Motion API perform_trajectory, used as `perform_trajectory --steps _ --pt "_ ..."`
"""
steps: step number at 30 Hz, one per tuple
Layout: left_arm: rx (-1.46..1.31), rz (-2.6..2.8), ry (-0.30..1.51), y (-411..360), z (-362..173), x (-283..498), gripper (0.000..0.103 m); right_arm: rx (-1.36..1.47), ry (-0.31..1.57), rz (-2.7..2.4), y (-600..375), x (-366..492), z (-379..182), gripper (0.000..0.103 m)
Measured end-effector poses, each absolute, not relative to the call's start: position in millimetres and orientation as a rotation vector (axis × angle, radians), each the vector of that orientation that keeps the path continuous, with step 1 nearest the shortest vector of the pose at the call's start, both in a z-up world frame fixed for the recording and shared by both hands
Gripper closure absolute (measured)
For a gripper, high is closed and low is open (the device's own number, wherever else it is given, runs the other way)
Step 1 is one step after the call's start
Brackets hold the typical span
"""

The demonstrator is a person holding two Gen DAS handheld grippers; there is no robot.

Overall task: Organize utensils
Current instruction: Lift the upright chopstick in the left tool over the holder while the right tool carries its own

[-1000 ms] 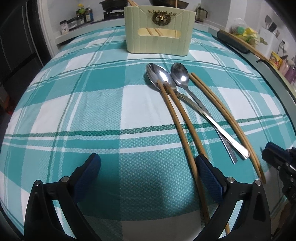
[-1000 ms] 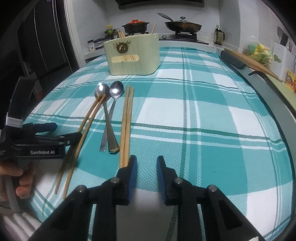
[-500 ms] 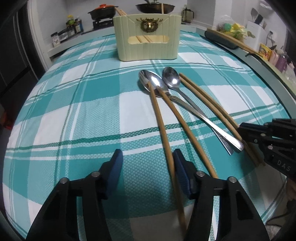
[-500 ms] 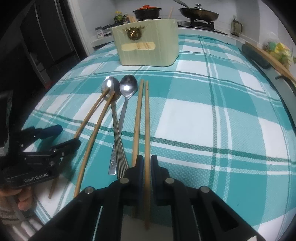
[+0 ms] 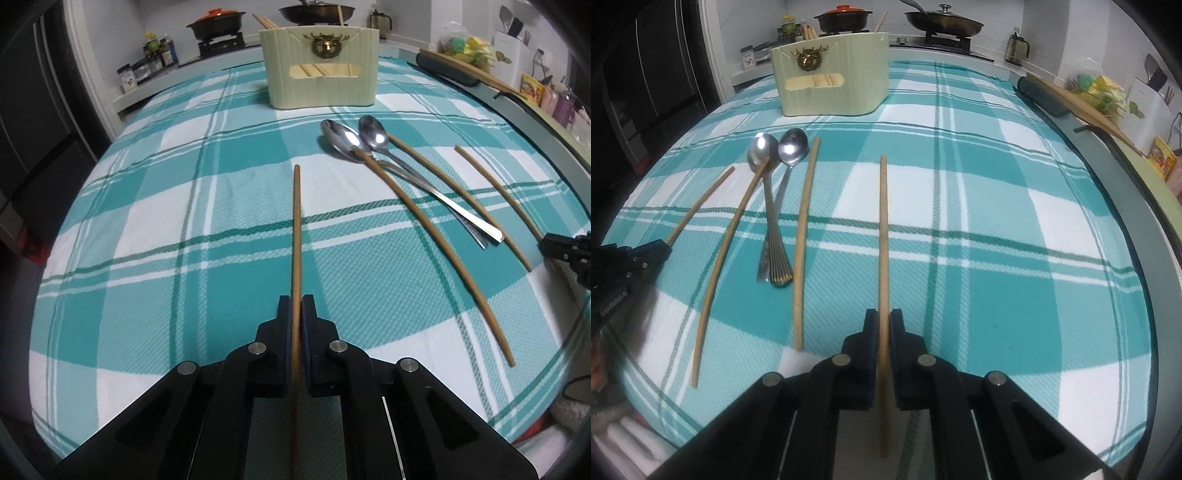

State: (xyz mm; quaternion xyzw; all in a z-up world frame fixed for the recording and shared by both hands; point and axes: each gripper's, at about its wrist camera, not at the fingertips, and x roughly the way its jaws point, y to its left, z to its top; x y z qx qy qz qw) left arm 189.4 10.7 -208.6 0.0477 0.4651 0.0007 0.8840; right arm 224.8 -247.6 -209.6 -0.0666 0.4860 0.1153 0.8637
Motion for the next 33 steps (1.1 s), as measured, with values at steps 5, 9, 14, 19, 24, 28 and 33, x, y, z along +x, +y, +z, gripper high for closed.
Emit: perform_trajectory --steps 5,9,14,19,24,28,33 --pt "0.040 0.000 0.973 30 -207 192 0.048 -0.104 1.033 0.241 -260 215 -209 0.091" --pt "0.016 -0.041 0.992 35 -210 210 0.045 -0.071 1.024 0.260 -260 227 -209 0.077" --pt "0.047 -0.108 1.012 33 -210 240 0.044 -0.124 1.039 0.298 -248 254 -210 0.077" --pt "0.038 -0.205 1.061 39 -208 274 0.046 -0.182 1.073 0.345 -235 295 -211 0.077" --pt "0.081 -0.243 1.091 35 -207 298 0.067 -0.222 1.105 0.373 -220 337 -211 0.078" --pt "0.068 -0.259 1.099 33 -207 307 0.097 -0.215 1.124 0.367 -212 362 -211 0.095" --pt "0.031 -0.250 1.058 38 -195 305 0.099 -0.147 1.121 0.363 -213 374 -207 0.096"
